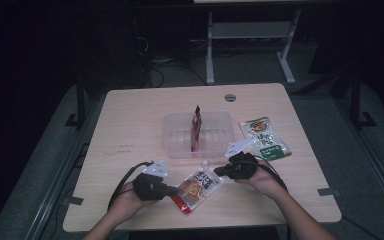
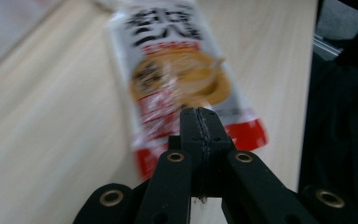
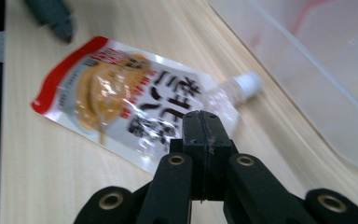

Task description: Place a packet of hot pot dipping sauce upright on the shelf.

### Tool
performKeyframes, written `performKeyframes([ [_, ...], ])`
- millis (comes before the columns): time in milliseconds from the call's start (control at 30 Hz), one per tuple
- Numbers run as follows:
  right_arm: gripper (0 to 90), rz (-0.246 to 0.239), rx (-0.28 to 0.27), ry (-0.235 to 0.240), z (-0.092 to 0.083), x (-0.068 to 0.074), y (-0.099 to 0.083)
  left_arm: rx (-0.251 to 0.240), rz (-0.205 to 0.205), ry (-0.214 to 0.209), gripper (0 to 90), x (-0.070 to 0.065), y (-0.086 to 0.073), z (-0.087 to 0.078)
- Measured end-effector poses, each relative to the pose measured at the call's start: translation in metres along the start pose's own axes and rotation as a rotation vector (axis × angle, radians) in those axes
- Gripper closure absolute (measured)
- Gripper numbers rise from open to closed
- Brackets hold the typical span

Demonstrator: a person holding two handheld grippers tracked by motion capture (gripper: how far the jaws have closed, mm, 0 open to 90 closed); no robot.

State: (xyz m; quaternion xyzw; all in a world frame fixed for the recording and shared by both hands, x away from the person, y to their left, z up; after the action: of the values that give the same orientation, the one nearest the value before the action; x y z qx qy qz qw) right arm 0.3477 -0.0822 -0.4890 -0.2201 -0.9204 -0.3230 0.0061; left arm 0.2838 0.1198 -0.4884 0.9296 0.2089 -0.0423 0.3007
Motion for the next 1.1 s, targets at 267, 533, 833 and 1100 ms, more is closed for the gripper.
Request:
performKeyframes([
  [267,89.9,-0.01,0.058,-0.01,0.017,-0.007,-0.003,0.068,0.033,0.043,89.8,-0.004,0.002,0.016],
  [533,90.0,-0.058,0.1,0.006,0.029,0.001,-0.004,0.095,0.025,0.076,89.9,0.007,-0.004,0.018],
  [833,90.0,-0.101,0.112,0.05,0.035,0.018,-0.004,0.123,0.027,0.135,90.0,0.022,-0.004,0.016],
  [1100,90.0,-0.145,0.129,0.079,0.037,0.038,-0.002,0.105,-0.016,0.169,89.9,0.04,-0.002,0.012],
])
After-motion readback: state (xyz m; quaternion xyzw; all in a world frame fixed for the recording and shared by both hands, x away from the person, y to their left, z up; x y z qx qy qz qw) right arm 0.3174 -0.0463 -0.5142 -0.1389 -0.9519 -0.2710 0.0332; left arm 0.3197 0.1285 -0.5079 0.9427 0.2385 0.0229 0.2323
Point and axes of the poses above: each handheld gripper's, and its own axes: z roughly forward along the jaws, y roughly out of its top, x roughly to its left, the point moved 7 cm from there along z, roughly forward along the jaws, and after that the axes turned 8 degrees about x, right-handed, at the moved point
